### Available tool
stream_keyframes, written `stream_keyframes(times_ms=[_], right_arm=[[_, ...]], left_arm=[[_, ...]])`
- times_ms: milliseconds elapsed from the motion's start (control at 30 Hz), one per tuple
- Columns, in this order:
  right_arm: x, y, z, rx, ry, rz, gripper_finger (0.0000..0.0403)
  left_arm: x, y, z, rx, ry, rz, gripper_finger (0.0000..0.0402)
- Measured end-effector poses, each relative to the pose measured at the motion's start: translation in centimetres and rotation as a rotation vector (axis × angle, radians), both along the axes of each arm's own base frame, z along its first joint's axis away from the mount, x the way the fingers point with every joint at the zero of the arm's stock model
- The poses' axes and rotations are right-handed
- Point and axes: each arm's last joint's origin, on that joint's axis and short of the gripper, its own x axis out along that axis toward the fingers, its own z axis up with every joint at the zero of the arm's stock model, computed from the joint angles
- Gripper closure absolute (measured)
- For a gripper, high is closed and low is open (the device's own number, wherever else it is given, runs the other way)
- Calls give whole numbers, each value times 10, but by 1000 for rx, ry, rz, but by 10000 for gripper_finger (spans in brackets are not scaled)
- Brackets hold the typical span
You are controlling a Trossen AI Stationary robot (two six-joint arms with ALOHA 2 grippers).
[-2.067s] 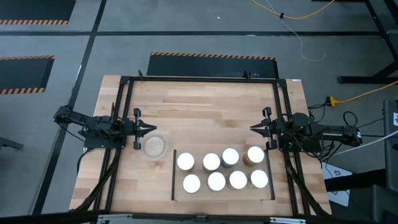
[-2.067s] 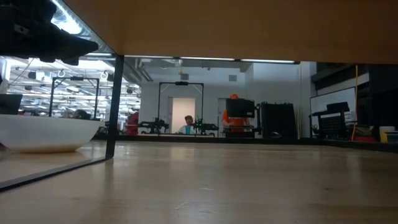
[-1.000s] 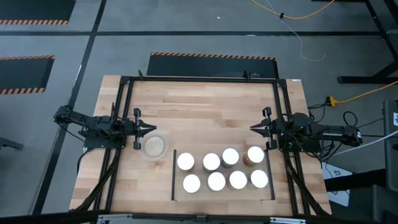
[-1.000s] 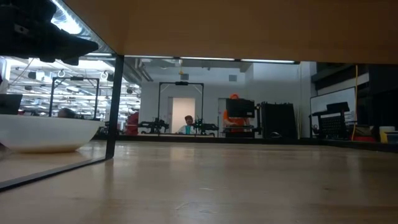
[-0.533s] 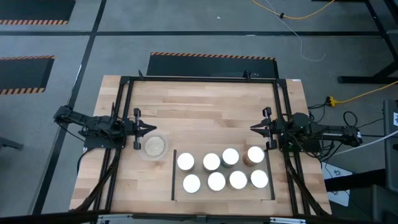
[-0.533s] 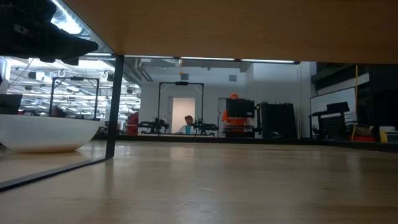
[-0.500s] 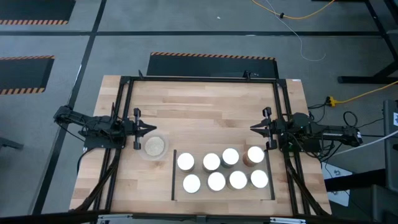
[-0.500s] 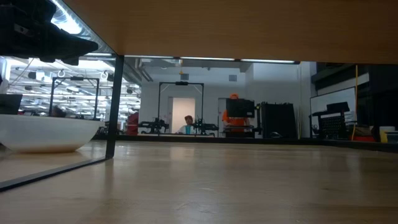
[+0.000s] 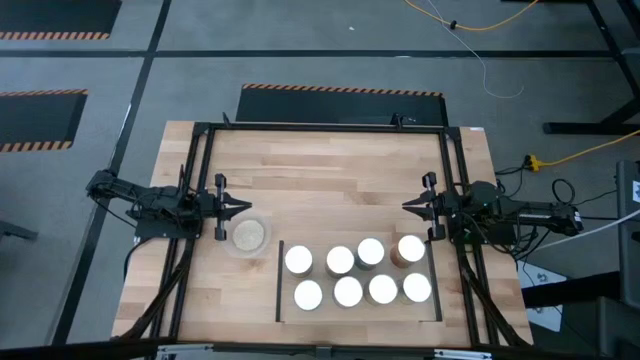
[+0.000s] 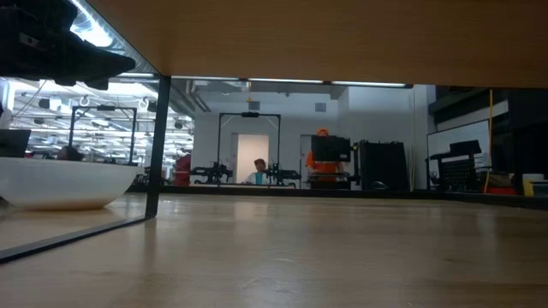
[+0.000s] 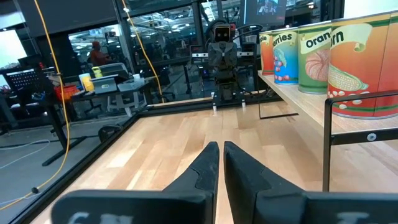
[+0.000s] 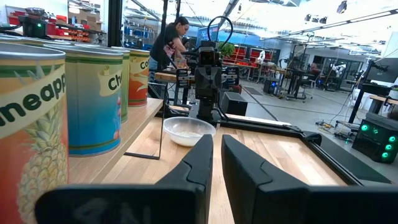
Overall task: Pick and place cans onto a shelf
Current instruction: Return to Home Position
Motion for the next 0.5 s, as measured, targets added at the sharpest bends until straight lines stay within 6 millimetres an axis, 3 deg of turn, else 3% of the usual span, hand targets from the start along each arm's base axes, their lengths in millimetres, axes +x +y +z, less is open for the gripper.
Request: stream_keyframes(times_ms=[500], right_arm=[[0,0,0,0,0,0,363]], left_arm=[[0,0,0,0,1,0,400]])
